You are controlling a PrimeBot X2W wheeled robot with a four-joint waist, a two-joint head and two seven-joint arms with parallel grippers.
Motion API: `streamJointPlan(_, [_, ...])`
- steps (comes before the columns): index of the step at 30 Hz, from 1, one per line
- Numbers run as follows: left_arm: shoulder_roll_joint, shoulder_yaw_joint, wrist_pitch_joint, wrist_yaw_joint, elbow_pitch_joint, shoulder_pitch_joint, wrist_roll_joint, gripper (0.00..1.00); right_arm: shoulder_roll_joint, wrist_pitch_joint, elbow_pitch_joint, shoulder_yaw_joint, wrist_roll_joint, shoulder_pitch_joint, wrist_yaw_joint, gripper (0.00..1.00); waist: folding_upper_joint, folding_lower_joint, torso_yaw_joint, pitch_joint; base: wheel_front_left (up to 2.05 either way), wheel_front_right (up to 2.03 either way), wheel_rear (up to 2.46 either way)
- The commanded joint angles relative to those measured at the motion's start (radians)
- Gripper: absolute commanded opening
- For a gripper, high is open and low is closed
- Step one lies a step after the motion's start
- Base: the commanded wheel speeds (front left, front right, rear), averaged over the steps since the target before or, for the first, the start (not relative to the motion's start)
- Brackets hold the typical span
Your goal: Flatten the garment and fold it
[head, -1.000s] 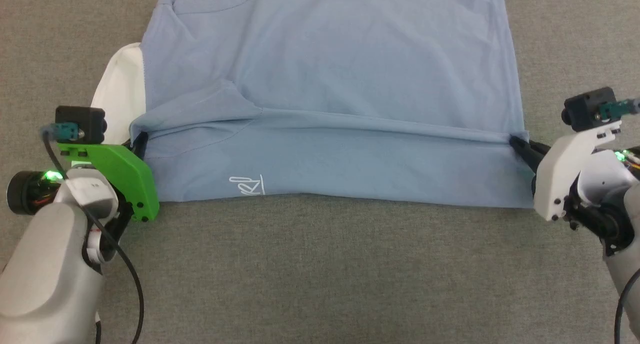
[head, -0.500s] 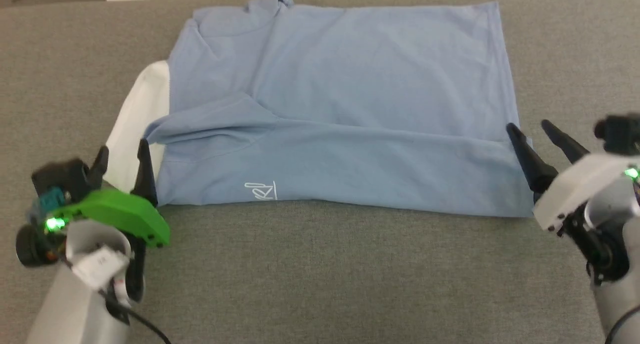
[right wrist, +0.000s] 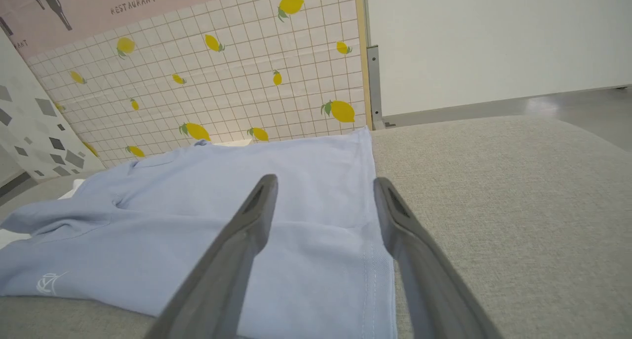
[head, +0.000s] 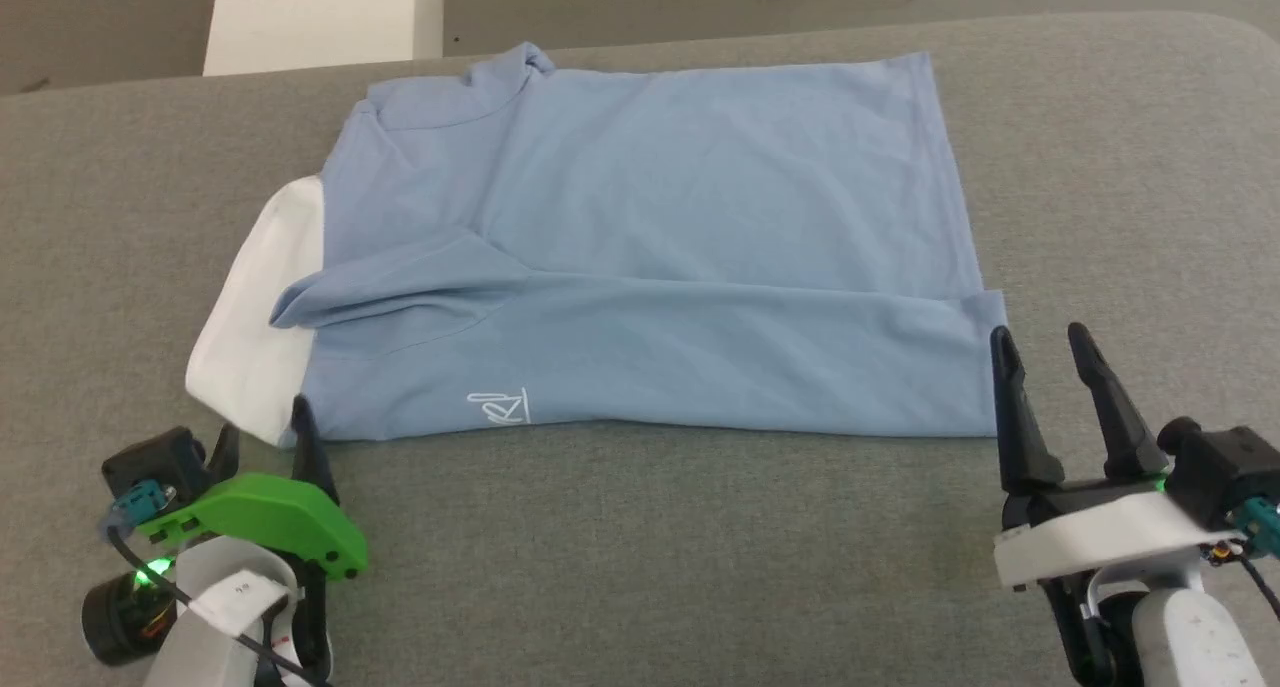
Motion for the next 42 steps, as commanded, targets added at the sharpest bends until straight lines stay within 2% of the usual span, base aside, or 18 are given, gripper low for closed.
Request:
streamJointPlan(1, [0.0, 0.01, 0.022, 0.012, 0.016, -0.003, -0.015, 1.0, 0.007, -0.016, -0.007, 0.005, -0.01, 0.012, -0.002, 1.0, 0.0, 0.0, -0.02, -0.008, 0.0, 0.0, 0.0])
streamJointPlan(6, [0.005, 0.033, 0.123, 0.043, 0.069, -0.026, -0.061, 1.0, 0.016, -0.032, -0.01, 0.023, -0.024, 0.018, -0.002, 1.0, 0.0, 0.0, -0.053, -0.008, 0.0, 0.0, 0.0])
streamJointPlan(7, [0.014, 0.034, 0.197, 0.052, 0.096, -0.039, -0.085, 1.0, 0.018, -0.032, -0.012, 0.027, -0.039, 0.02, -0.002, 1.0, 0.0, 0.0, -0.066, -0.005, 0.0, 0.0, 0.0])
streamJointPlan(8, [0.019, 0.032, 0.22, 0.05, 0.103, -0.042, -0.092, 1.0, 0.019, -0.03, -0.012, 0.027, -0.042, 0.022, -0.002, 1.0, 0.0, 0.0, -0.069, -0.004, 0.0, 0.0, 0.0])
streamJointPlan(9, [0.024, 0.03, 0.234, 0.046, 0.106, -0.044, -0.097, 0.81, 0.019, -0.027, -0.013, 0.026, -0.043, 0.023, -0.002, 1.0, 0.0, 0.0, -0.071, -0.004, 0.0, 0.0, 0.0])
streamJointPlan(10, [0.028, 0.03, 0.243, 0.041, 0.107, -0.045, -0.102, 0.0, 0.019, -0.023, -0.012, 0.024, -0.047, 0.024, -0.002, 1.0, 0.0, 0.0, -0.073, -0.003, 0.0, 0.0, 0.0])
streamJointPlan(15, [0.039, 0.033, 0.228, 0.015, 0.106, -0.044, -0.111, 0.0, 0.02, 0.009, -0.005, 0.01, -0.056, 0.019, -0.002, 1.0, 0.0, 0.0, -0.069, -0.004, 0.0, 0.0, 0.0])
streamJointPlan(19, [0.036, 0.026, 0.211, 0.0, 0.109, -0.045, -0.111, 0.0, 0.022, 0.122, 0.032, -0.032, -0.059, -0.02, -0.002, 1.0, 0.0, 0.0, -0.052, -0.001, 0.0, 0.0, 0.0])
streamJointPlan(23, [0.031, 0.013, 0.196, -0.017, 0.112, -0.056, -0.108, 0.0, 0.026, 0.346, 0.094, -0.089, -0.046, -0.085, -0.002, 1.0, 0.0, 0.0, -0.033, 0.005, 0.0, 0.0, 0.0])
streamJointPlan(26, [0.026, -0.003, 0.191, -0.029, 0.116, -0.068, -0.103, 0.0, 0.027, 0.563, 0.142, -0.129, -0.047, -0.138, -0.002, 1.0, 0.0, 0.0, -0.017, 0.016, 0.0, 0.0, 0.0])
streamJointPlan(32, [0.013, -0.03, 0.177, -0.048, 0.126, -0.101, -0.095, 0.0, 0.028, 0.923, 0.186, -0.16, -0.072, -0.214, -0.002, 1.0, 0.0, 0.0, 0.012, 0.042, 0.0, 0.0, 0.0])
streamJointPlan(33, [0.013, -0.035, 0.171, -0.052, 0.128, -0.106, -0.093, 0.0, 0.028, 0.977, 0.188, -0.169, -0.078, -0.221, -0.002, 0.97, 0.0, 0.0, 0.017, 0.044, 0.0, 0.0, 0.0])
streamJointPlan(34, [0.014, -0.039, 0.165, -0.057, 0.129, -0.109, -0.088, 0.0, 0.028, 1.017, 0.187, -0.173, -0.083, -0.224, -0.002, 0.6, 0.0, 0.0, 0.019, 0.045, 0.0, 0.0, 0.0])
streamJointPlan(35, [0.012, -0.04, 0.154, -0.06, 0.13, -0.112, -0.087, 0.0, 0.028, 1.057, 0.179, -0.173, -0.082, -0.227, -0.002, 0.33, 0.0, 0.0, 0.023, 0.045, 0.0, 0.0, 0.0])
streamJointPlan(36, [0.012, -0.04, 0.144, -0.063, 0.131, -0.114, -0.085, 0.0, 0.028, 1.079, 0.167, -0.171, -0.079, -0.229, -0.002, 0.11, 0.0, 0.0, 0.026, 0.045, 0.0, 0.0, 0.0])
streamJointPlan(37, [0.014, -0.042, 0.131, -0.066, 0.131, -0.114, -0.079, 0.0, 0.028, 1.089, 0.147, -0.166, -0.077, -0.23, -0.002, 0.0, 0.0, 0.0, 0.029, 0.043, 0.0, 0.0, 0.0])
streamJointPlan(39, [0.017, -0.04, 0.101, -0.067, 0.13, -0.113, -0.069, 0.0, 0.028, 1.076, 0.107, -0.164, -0.071, -0.229, -0.002, 0.0, 0.0, 0.0, 0.033, 0.034, 0.0, 0.0, 0.0])
streamJointPlan(42, [0.024, -0.037, 0.051, -0.06, 0.12, -0.1, -0.047, 0.0, 0.028, 0.994, 0.048, -0.173, -0.062, -0.214, -0.002, 0.0, 0.0, 0.0, 0.038, 0.008, 0.0, 0.0, 0.0])
